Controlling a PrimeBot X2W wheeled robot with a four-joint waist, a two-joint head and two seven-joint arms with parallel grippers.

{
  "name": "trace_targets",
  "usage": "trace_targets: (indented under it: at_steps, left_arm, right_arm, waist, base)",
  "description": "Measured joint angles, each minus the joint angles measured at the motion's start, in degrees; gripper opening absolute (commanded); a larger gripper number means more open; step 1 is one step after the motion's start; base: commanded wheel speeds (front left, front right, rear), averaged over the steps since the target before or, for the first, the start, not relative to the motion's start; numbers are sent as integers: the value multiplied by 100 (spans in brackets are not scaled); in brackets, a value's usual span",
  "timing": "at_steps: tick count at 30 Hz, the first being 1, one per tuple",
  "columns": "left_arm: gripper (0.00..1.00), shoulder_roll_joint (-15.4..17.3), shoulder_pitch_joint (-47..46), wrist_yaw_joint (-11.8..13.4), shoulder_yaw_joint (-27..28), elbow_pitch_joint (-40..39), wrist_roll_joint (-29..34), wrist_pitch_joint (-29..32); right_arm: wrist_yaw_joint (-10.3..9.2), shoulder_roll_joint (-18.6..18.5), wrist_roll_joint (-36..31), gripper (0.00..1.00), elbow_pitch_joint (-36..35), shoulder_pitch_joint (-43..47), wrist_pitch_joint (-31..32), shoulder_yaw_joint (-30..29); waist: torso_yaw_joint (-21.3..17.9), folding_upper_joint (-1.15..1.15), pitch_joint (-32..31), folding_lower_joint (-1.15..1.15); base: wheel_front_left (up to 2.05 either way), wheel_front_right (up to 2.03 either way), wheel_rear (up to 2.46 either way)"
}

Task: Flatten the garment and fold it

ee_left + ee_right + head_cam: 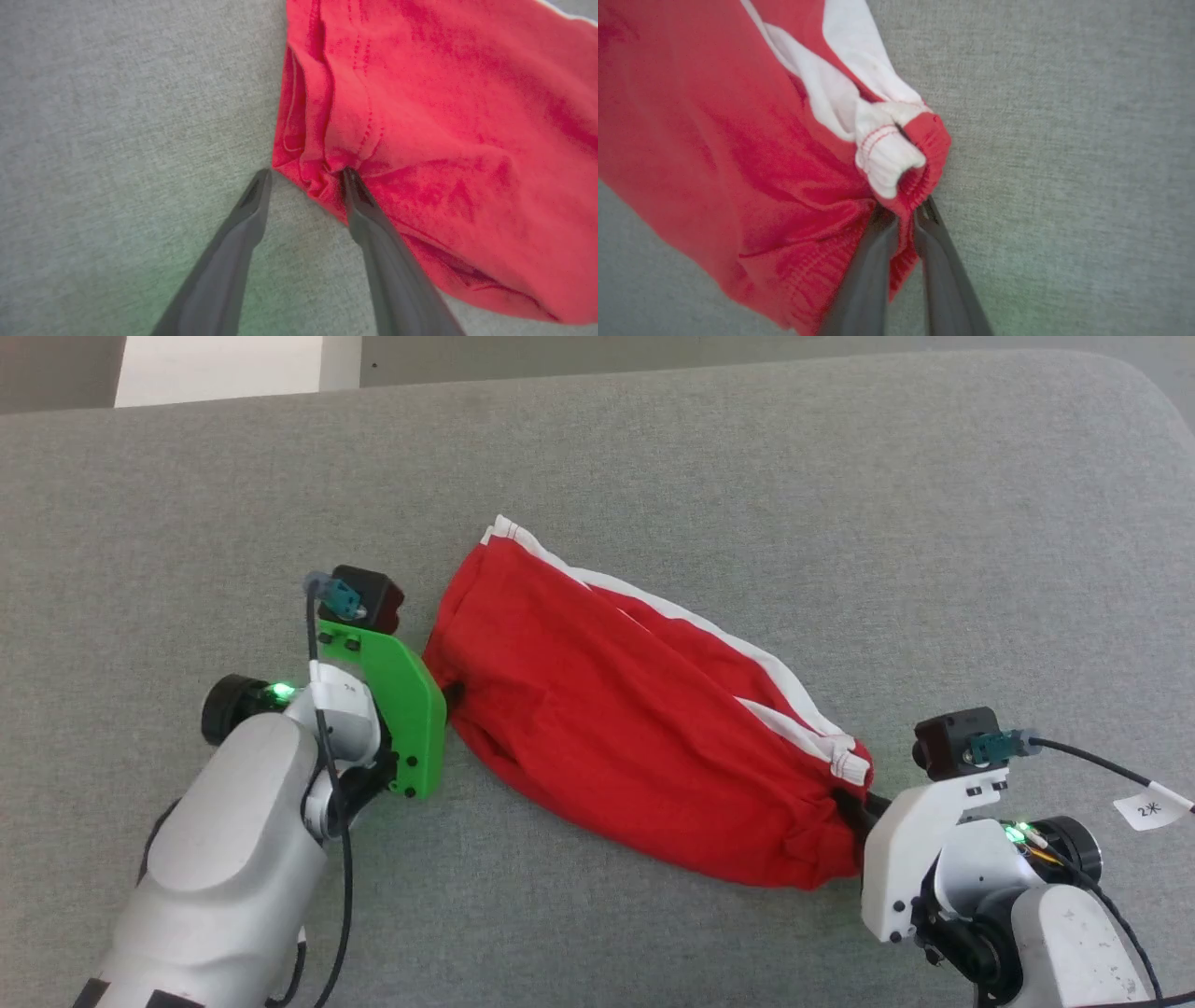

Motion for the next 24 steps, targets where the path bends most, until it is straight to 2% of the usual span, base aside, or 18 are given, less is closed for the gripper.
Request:
trace_targets:
  at_steps: [7, 11, 17, 24]
  left_arm:
    - [0, -159, 15, -125, -110, 36, -140, -76]
    - [0, -230, 168, -114, 141, 59, -439, -386]
    - [0, -188, 626, 37, 595, -245, -810, -756]
    - [0, -174, 1552, 338, 956, -882, -1212, -981]
  right_arm:
    - [-1, 2, -1, 0, 55, -6, -11, -66]
    - [-1, -16, 2, 0, 112, -3, -9, -94]
    - [-5, -64, 52, 0, 153, 23, 119, -119]
    - [-7, -98, -22, 0, 79, 27, 662, -49]
  waist:
    - [55, 0, -80, 0]
    - [127, 0, -184, 0]
    - [290, 0, -405, 0]
    - [595, 0, -675, 0]
  base:
    - [0, 0, 0]
    - [0, 0, 0]
    - [0, 0, 0]
    - [0, 0, 0]
